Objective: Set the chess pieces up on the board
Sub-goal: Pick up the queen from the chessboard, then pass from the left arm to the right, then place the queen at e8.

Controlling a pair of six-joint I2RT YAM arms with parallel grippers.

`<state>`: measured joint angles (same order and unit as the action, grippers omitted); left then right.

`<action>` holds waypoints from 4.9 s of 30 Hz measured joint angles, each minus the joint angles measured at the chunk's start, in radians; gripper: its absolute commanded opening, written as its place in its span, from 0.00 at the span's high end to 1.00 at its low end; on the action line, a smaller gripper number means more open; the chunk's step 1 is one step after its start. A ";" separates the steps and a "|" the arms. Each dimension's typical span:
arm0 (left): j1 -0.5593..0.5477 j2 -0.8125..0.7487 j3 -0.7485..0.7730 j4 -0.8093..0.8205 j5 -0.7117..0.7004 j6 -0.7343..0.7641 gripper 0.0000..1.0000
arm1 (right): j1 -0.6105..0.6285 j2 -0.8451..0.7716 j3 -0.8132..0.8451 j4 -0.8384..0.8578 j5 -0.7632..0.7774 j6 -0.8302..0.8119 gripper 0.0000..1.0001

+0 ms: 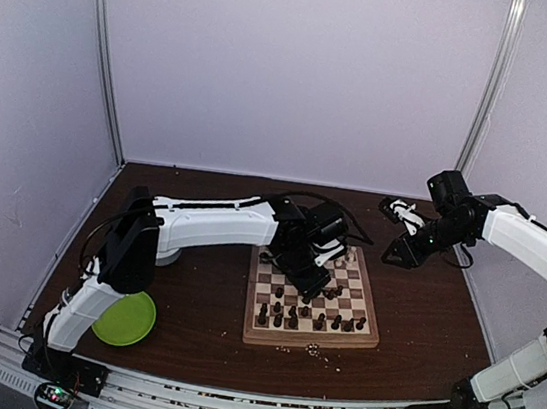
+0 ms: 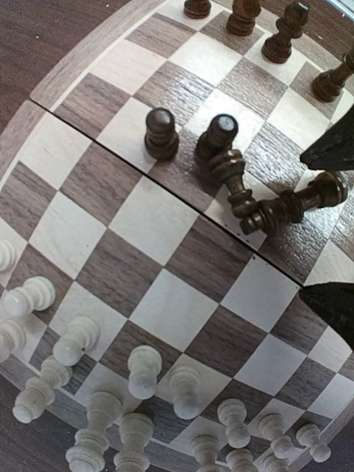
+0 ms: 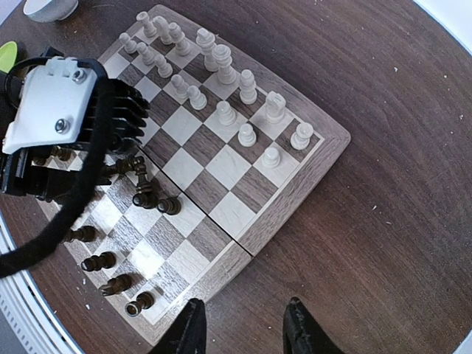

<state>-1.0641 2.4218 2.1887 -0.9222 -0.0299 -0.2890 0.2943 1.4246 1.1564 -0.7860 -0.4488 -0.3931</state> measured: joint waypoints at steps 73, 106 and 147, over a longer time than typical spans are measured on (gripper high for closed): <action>0.029 -0.404 -0.443 0.462 0.251 0.062 0.93 | 0.010 0.352 0.318 -0.377 -0.811 -0.001 0.61; 0.018 -0.404 -0.443 0.489 0.285 0.052 0.93 | 0.054 0.382 0.298 -0.314 -0.817 0.087 0.76; 0.497 -0.910 -0.831 0.479 0.045 0.240 0.42 | 0.548 0.116 0.222 -0.163 0.006 -0.050 0.93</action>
<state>-0.5667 1.5120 1.3579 -0.4431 0.0154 -0.0494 0.8421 1.5406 1.3788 -0.9485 -0.4431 -0.4435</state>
